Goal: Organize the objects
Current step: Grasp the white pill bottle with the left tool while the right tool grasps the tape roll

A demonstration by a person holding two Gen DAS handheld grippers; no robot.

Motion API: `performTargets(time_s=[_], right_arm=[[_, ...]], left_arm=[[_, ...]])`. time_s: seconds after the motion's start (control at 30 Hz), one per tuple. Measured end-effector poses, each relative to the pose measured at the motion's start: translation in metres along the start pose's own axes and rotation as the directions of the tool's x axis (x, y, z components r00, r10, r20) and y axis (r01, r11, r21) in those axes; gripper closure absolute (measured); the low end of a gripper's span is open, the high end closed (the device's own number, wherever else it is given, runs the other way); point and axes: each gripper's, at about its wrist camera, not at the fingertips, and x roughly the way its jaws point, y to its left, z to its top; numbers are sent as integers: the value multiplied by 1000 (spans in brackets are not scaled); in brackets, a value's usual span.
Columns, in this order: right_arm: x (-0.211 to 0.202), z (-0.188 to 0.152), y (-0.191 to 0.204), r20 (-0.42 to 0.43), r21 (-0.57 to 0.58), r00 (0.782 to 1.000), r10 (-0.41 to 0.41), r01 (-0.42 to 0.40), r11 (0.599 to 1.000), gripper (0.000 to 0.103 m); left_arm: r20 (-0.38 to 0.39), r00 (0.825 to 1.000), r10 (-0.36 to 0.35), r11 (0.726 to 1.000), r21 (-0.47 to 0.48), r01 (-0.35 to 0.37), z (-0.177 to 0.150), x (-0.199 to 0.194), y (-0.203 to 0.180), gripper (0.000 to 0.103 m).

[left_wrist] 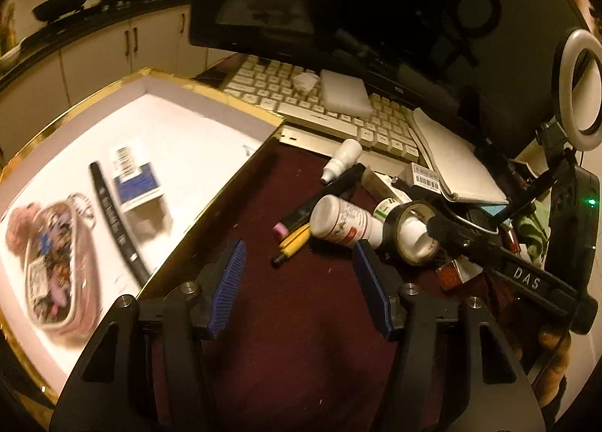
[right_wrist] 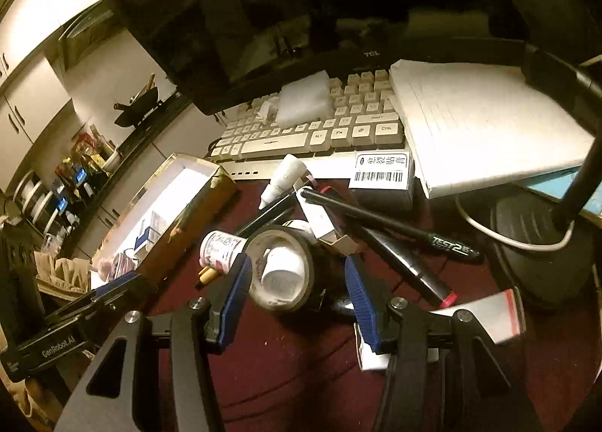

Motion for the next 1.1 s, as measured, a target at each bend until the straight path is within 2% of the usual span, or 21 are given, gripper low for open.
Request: performTargets(time_s=[0.1, 0.13, 0.3, 0.33, 0.37, 0.5, 0.63, 0.77, 0.87, 0.93, 1.03, 1.1], right_arm=[[6, -2, -2, 4, 10, 999, 33, -33, 999, 53], [9, -3, -2, 1, 15, 999, 44, -44, 999, 62], [9, -4, -7, 25, 28, 996, 85, -86, 996, 76], [7, -4, -7, 31, 29, 995, 91, -92, 995, 83], [6, -4, -9, 36, 34, 993, 111, -112, 993, 86], [9, -6, -7, 13, 28, 994, 111, -111, 993, 88], [4, -7, -5, 25, 14, 993, 117, -117, 993, 88], [-14, -4, -13, 122, 54, 979, 161, -169, 984, 88], [-17, -4, -15, 149, 66, 985, 87, -98, 993, 88], [-13, -4, -17, 127, 75, 991, 51, -61, 995, 94], [-8, -5, -23, 108, 97, 993, 46, -56, 994, 94], [-8, -5, -22, 112, 87, 993, 29, -38, 995, 94]], left_arm=[[-29, 999, -19, 1000, 1, 19, 8, 14, -2, 44], [-42, 999, -27, 1000, -9, 26, 10, 19, -1, 44], [-79, 994, -79, 995, -70, 74, 17, 36, 4, 44], [-84, 993, -86, 994, -75, 80, 18, 38, 3, 44], [-88, 992, -90, 994, -77, 83, 18, 40, 2, 44], [-99, 991, -88, 995, -57, 83, 17, 44, -3, 44], [-101, 991, -92, 995, -59, 86, 19, 48, -4, 44], [-127, 984, -124, 991, -71, 115, 22, 55, -3, 44], [-112, 986, -127, 990, -76, 118, 29, 57, -3, 44], [-96, 988, -123, 991, -69, 116, 36, 56, -4, 44], [-75, 988, -138, 990, -48, 134, 46, 57, -10, 44], [-88, 983, -161, 987, -21, 160, 49, 62, -15, 44]])
